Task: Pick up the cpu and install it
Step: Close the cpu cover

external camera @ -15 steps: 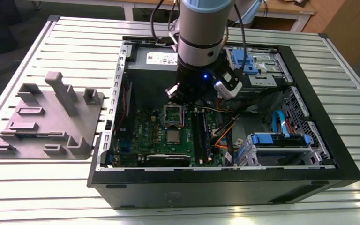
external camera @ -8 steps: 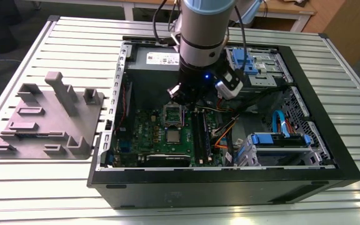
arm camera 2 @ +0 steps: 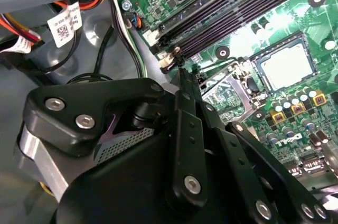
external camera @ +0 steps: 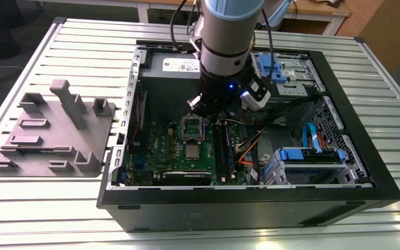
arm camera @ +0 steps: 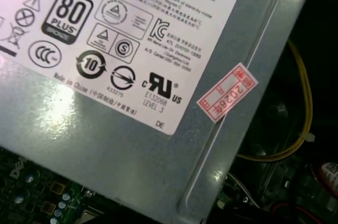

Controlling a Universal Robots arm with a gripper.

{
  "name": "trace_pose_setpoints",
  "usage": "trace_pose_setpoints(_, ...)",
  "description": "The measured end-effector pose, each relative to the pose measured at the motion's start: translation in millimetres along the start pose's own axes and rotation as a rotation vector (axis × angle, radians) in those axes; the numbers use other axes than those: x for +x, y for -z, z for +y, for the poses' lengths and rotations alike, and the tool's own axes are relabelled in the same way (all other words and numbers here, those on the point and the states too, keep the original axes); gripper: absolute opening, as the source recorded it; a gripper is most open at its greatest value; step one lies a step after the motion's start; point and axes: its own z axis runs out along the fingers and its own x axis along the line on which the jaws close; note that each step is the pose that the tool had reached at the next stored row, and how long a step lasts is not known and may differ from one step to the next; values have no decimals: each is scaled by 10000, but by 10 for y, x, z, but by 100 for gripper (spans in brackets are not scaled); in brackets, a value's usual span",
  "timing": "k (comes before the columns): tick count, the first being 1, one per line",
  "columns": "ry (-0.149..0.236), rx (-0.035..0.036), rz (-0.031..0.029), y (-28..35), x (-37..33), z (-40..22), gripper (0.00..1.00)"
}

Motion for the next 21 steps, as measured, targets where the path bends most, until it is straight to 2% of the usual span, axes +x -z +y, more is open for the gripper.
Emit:
trace_pose_setpoints(3,104,-72,-26,-17,1,-1,11)
trace_pose_setpoints(10,243,-128,-39,-67,5,-1,11)
trace_pose_setpoints(11,249,-157,-51,-67,5,0,11)
trace_pose_setpoints(12,257,-219,-83,-70,4,0,11)
trace_pose_setpoints(14,263,-391,-162,-72,5,0,11)
trace_pose_setpoints(19,265,-475,-204,-89,12,3,11)
trace_pose_setpoints(21,264,-543,-236,-99,18,4,11)
